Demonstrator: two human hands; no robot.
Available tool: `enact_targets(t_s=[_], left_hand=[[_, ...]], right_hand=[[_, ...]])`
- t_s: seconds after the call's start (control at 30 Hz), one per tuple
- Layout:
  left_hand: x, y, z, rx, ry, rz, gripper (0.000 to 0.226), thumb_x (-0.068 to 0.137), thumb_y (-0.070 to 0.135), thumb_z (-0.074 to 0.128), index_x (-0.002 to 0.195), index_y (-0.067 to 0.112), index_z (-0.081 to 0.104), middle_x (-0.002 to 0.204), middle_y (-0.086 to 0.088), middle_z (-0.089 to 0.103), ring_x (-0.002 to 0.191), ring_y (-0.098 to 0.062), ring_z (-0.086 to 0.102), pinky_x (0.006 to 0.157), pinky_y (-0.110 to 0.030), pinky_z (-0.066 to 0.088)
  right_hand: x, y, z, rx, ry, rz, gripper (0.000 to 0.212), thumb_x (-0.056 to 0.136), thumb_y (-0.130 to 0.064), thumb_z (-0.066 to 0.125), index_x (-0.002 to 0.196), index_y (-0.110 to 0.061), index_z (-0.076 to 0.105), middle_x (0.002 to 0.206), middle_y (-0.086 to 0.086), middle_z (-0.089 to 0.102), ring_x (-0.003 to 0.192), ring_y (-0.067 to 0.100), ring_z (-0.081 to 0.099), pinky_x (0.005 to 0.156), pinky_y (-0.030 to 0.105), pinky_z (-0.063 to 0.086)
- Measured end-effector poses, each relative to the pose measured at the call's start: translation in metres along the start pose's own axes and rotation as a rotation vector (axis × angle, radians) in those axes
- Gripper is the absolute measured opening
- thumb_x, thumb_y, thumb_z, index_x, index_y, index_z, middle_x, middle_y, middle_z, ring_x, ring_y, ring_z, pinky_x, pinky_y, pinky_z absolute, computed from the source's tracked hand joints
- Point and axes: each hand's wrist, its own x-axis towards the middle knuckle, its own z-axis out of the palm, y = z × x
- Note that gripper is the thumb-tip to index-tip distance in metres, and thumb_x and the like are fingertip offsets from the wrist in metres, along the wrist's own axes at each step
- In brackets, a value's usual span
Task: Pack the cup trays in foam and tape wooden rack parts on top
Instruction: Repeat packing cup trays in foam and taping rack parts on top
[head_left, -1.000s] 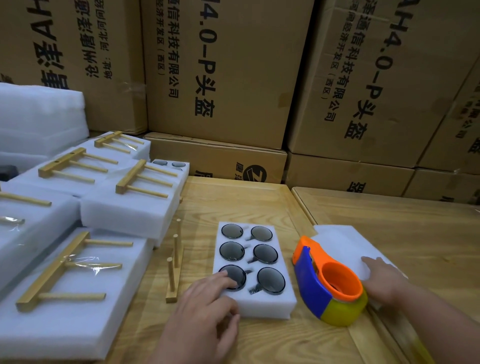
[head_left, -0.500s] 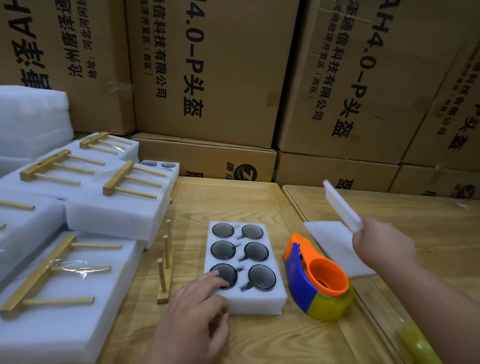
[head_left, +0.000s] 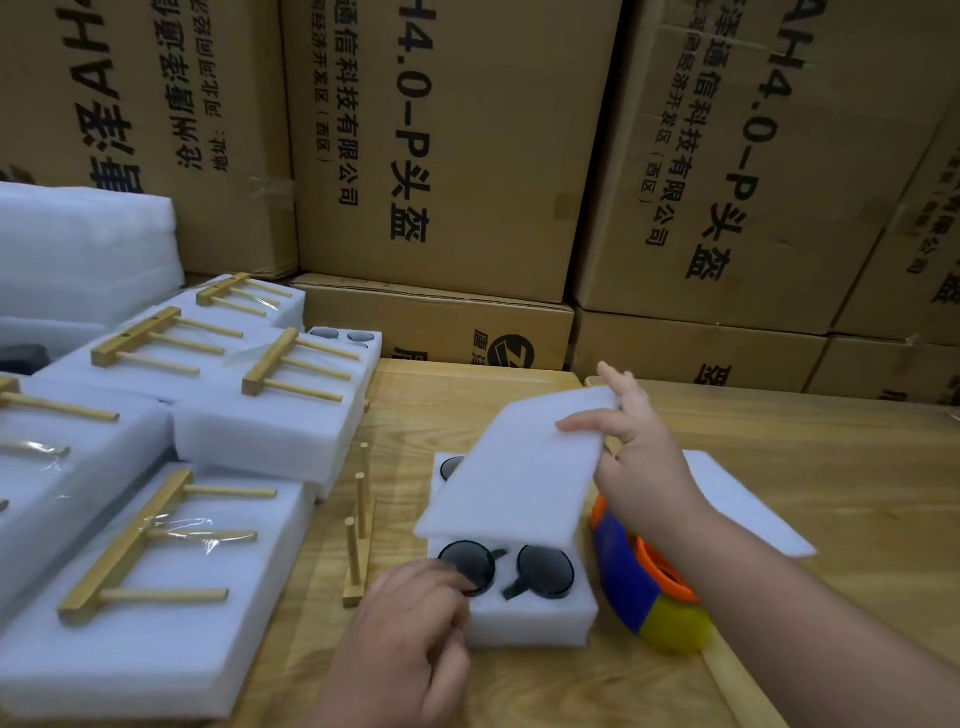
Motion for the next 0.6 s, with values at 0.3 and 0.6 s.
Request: enact_targets(t_s=[0.3,0.6], left_hand=[[-0.004,-0.013,-0.003,-0.277,0.374,-0.43,0.017,0.096,0.038,0.036,0.089,0.031,0.05,0.085,0.01,0.052,0.079,-0.013,0.053,0.07,-0.027,0.041],[-0.008,-0.022,0.008,-0.64,0.182,-0.632,0.047,0.088,0.06,0.044,0.126,0.035,0.057,0.125,0.015,0.068,0.121,-0.01,0.063,0.098,-0.031,0.048]], right_hand=[[-0.018,0.012,0.024,0.266,-0.146,0.175,0.04,0.091,-0.009,0.075,0.084,-0.048,0.079,0.155,-0.022,0.032,0.148,0.013,0.034,0.12,0.04,0.035],[-0.023,0.024,0.016,0.216,-0.384,0.304,0.062,0.096,0.015,0.034,0.104,-0.028,0.078,0.16,-0.013,0.034,0.145,0.003,0.028,0.085,-0.006,0.034]])
